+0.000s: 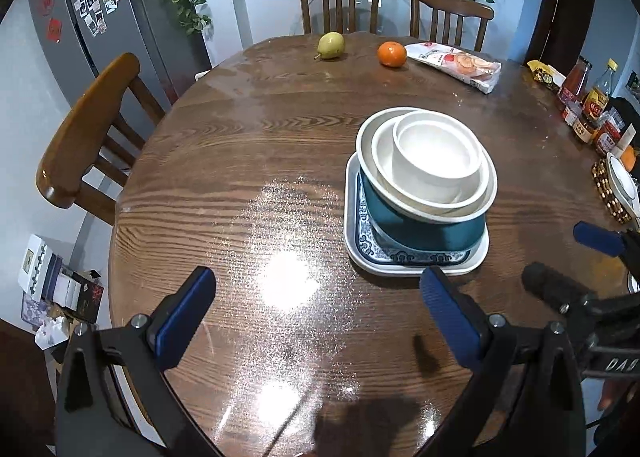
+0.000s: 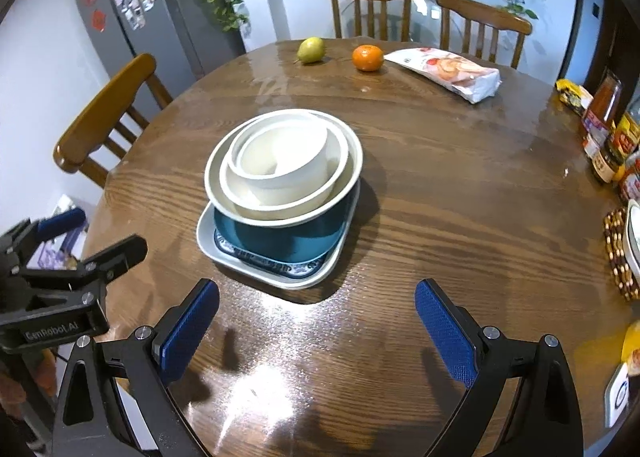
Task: Organize plates and bowls
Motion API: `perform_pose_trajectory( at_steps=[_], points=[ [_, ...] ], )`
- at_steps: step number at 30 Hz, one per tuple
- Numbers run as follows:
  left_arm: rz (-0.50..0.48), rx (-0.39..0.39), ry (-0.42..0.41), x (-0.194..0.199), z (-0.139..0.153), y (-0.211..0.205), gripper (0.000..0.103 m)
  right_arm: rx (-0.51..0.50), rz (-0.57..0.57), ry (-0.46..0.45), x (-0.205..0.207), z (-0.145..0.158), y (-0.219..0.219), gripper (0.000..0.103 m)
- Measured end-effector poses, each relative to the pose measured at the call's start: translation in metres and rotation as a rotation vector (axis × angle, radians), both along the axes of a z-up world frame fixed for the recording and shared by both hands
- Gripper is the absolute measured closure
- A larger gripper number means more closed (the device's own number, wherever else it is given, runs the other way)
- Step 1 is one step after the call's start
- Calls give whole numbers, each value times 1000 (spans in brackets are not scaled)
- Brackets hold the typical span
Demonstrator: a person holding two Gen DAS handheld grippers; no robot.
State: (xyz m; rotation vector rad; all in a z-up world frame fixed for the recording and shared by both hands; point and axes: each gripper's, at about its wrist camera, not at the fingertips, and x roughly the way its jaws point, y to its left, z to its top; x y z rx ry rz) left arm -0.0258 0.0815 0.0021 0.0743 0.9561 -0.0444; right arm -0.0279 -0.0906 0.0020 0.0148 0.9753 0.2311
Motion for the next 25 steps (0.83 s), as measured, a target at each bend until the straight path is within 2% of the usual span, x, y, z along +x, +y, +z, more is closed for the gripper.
perform_pose_trajectory(
  at_steps=[15, 25],
  points=[
    [-24, -16, 18, -1, -4, -4, 1, 20, 14, 9, 0, 0, 5, 4],
    [-27, 2, 24, 1, -7, -6, 1, 28, 22, 12, 1, 0, 10, 4]
  ],
)
